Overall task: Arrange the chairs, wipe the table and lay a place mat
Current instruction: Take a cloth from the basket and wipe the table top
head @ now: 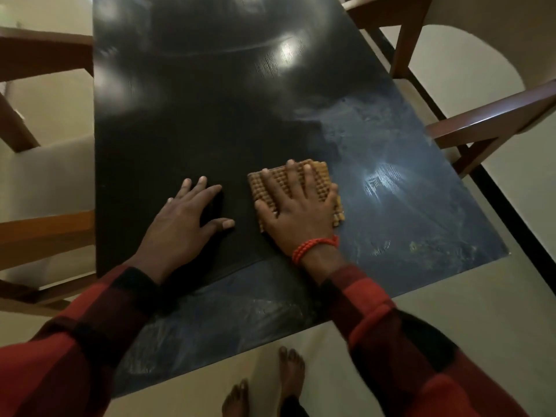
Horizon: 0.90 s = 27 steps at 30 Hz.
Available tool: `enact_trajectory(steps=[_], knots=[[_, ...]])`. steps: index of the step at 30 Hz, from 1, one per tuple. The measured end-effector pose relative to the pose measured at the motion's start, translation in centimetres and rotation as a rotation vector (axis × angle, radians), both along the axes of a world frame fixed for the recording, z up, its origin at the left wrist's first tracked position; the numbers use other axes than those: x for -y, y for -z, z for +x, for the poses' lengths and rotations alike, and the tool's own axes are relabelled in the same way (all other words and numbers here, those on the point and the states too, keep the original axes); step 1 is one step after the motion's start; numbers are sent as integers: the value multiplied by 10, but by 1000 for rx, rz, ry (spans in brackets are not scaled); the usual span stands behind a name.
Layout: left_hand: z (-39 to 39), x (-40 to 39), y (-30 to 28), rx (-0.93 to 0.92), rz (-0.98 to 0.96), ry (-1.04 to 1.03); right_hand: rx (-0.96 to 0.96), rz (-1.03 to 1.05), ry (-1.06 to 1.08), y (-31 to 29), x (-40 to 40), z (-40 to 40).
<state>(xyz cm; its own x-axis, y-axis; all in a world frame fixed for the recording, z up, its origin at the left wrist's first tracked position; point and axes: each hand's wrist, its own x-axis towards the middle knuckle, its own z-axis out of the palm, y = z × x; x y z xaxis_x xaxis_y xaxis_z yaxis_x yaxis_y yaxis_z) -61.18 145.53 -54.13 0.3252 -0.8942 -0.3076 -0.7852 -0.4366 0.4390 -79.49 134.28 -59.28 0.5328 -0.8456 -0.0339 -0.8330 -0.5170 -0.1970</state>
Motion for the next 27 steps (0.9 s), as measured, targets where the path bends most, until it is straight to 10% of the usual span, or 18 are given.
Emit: enact_trajectory(steps=[27], knots=[[-45,-6,15,58,-161,-76,-27,2,-33,2,17,-13]])
